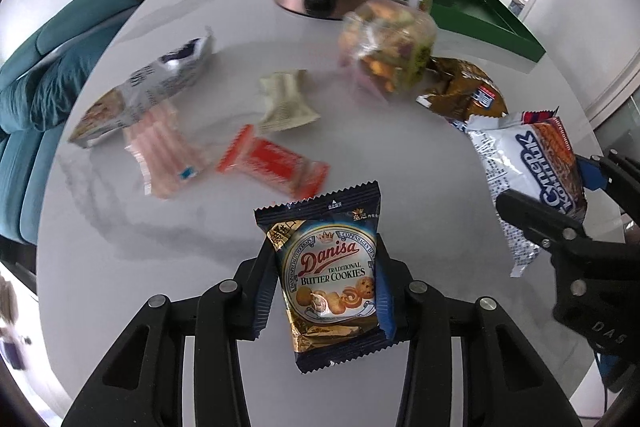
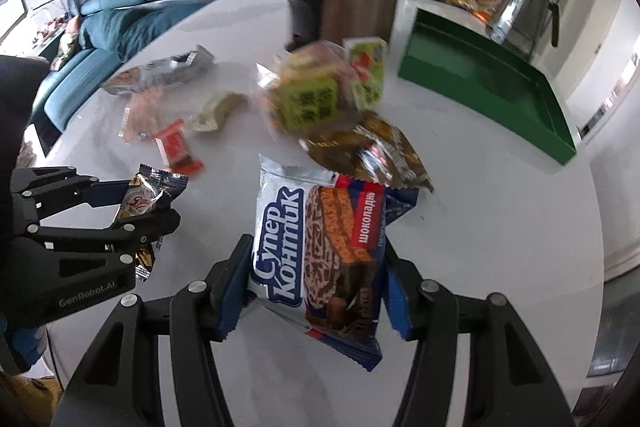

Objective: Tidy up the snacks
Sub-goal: 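Carry both packs to the green tray and lower them inside, then open both tools to release the packs into the green tray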

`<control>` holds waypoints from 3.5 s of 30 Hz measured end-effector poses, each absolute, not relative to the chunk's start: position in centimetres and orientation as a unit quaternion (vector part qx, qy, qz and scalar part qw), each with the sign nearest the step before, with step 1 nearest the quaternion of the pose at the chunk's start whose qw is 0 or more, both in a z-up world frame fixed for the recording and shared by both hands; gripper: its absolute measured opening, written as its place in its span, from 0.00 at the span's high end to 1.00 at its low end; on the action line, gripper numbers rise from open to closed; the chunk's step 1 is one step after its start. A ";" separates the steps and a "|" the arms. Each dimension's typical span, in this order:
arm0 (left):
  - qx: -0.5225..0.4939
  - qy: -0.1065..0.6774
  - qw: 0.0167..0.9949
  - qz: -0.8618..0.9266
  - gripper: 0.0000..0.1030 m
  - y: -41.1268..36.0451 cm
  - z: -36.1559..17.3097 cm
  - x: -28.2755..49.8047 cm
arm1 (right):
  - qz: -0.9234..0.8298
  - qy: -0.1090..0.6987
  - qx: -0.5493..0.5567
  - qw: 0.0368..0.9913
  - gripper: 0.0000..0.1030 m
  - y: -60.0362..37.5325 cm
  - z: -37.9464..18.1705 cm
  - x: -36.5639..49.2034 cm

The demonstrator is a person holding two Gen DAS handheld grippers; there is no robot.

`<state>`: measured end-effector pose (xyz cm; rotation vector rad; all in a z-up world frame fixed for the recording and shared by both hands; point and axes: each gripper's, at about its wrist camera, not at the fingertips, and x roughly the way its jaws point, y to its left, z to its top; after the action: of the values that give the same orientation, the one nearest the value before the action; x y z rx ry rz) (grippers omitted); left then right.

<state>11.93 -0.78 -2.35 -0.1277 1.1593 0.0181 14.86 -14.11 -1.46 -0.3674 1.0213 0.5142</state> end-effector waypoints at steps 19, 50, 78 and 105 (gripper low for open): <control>-0.015 0.562 0.826 -0.040 0.64 -5.4 -0.9 10.2 | 0.295 0.495 -0.195 0.793 0.27 -18.5 -2.0 10.1; -0.001 0.461 0.886 -0.055 0.64 -20.6 7.3 35.0 | 0.116 0.373 -0.132 0.911 0.27 -35.2 7.3 33.6; -0.016 0.542 0.837 0.072 0.63 -17.8 -4.0 50.2 | 0.112 0.470 -0.095 0.870 0.24 -31.9 -4.0 52.4; -0.007 0.460 0.886 0.057 0.47 -18.6 6.5 45.5 | 0.085 0.326 -0.086 0.937 0.00 -33.7 15.3 43.7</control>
<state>45.53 -18.56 6.51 -0.0153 0.9565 0.1189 43.72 -33.66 15.32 -0.1766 0.6668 0.1742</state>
